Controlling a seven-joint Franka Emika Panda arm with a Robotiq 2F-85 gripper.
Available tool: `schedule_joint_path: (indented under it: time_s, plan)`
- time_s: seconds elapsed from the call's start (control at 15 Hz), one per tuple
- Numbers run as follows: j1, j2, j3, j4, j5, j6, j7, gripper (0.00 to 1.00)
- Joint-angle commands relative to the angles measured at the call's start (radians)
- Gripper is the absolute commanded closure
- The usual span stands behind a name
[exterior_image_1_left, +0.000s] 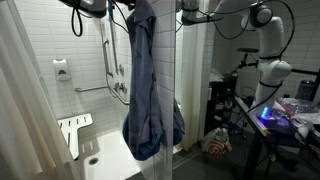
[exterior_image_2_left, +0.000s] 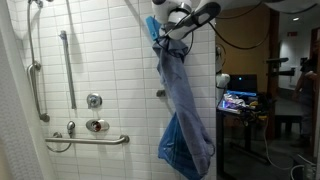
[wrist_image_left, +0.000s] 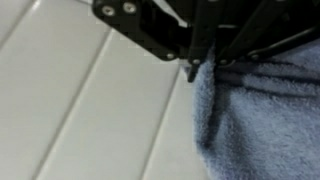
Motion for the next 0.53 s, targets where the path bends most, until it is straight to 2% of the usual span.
schedule_joint_path:
  time_s: [0.0, 0.2, 0.47]
  plan:
    - [0.03, 0.041, -0.088, 0.162, -0.018, 0.085, -0.001, 0.99]
    - [0.048, 0.099, -0.135, 0.28, 0.005, 0.098, -0.002, 0.99]
    - [0.052, 0.15, -0.173, 0.281, 0.005, 0.062, -0.006, 0.99]
